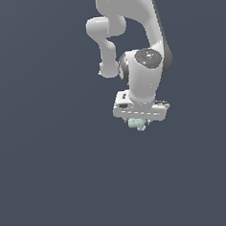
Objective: Pick up the object and move it to a goal position.
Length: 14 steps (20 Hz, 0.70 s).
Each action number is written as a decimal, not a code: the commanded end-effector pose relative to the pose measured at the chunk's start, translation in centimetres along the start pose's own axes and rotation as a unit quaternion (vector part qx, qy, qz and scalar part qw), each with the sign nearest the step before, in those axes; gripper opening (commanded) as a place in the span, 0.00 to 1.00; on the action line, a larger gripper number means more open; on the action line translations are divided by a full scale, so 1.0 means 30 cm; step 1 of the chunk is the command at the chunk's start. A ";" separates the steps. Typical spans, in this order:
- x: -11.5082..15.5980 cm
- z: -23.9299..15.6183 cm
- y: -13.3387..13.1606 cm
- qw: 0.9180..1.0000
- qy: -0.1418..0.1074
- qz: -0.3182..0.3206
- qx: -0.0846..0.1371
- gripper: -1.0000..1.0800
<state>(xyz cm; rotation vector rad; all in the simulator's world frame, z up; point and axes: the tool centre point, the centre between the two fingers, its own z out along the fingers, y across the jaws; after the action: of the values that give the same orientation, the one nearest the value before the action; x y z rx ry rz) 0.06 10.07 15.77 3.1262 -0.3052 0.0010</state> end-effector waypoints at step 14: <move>-0.179 -0.326 -0.384 1.000 0.000 0.001 0.000 0.00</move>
<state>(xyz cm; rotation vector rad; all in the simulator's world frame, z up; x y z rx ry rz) -2.83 21.75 24.99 3.1264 -0.3038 0.0025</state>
